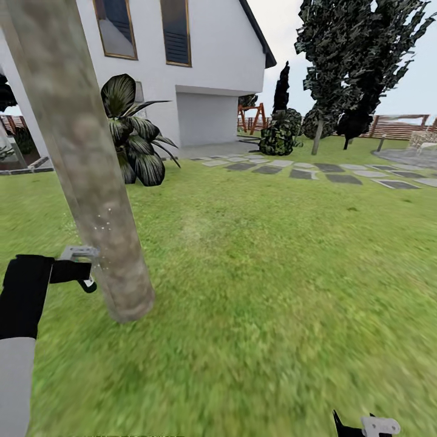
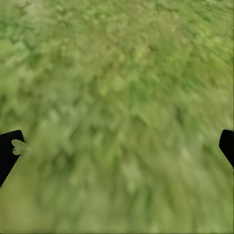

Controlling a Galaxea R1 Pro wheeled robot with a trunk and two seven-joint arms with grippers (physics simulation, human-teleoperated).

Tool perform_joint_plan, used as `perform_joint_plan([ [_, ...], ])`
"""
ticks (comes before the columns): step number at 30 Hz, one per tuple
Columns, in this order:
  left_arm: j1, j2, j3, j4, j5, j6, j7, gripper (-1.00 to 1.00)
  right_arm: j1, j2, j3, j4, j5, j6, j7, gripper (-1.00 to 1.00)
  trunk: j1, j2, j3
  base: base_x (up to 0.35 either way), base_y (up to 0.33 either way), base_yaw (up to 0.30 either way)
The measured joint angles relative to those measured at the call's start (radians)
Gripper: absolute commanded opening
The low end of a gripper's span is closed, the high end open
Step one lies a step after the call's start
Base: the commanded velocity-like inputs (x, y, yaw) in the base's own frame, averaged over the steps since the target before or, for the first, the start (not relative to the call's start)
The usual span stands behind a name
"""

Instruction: In the garden, pick up the pesticide atomizer on the floor and spray pesticide onto both trees until each tree trunk is fully covered.

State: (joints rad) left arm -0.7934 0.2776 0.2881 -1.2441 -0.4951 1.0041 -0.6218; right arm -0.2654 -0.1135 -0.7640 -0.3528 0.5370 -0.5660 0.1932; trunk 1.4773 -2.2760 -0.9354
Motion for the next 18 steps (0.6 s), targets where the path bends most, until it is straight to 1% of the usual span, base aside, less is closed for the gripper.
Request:
perform_joint_plan([
  [6,-0.011,-0.004,-0.005,-0.012,0.001,0.007,-0.005,-1.0,0.0,0.0,0.0,0.0,0.0,0.0,0.0,1.0,0.0,0.0,0.0,0.0,0.0,0.244],
  [9,-0.011,-0.008,-0.007,-0.012,-0.002,0.006,-0.005,-1.0,0.0,0.0,0.0,0.0,0.0,0.0,0.0,1.0,0.0,0.0,0.0,0.028,-0.012,0.039],
  [13,-0.005,-0.002,-0.002,-0.015,-0.006,0.004,-0.002,-1.0,0.0,0.0,0.0,0.0,0.001,0.0,-0.001,1.0,0.0,0.0,0.0,0.189,-0.124,0.004],
  [16,0.001,0.001,0.001,-0.006,-0.035,0.003,0.003,-1.0,0.0,0.0,0.0,0.0,0.001,0.0,0.0,1.0,0.0,0.0,0.0,0.235,-0.161,0.0],
  [17,0.003,0.002,0.004,-0.003,-0.054,0.003,0.005,-1.0,0.0,0.0,0.0,0.0,0.001,0.0,0.0,1.0,0.0,0.0,0.0,0.241,-0.163,0.0],
  [18,0.03,0.003,0.048,0.0,-0.103,-0.002,0.005,-1.0,0.0,0.0,0.0,0.0,0.002,0.0,-0.001,1.0,0.0,0.0,0.0,0.242,-0.164,0.0],
])
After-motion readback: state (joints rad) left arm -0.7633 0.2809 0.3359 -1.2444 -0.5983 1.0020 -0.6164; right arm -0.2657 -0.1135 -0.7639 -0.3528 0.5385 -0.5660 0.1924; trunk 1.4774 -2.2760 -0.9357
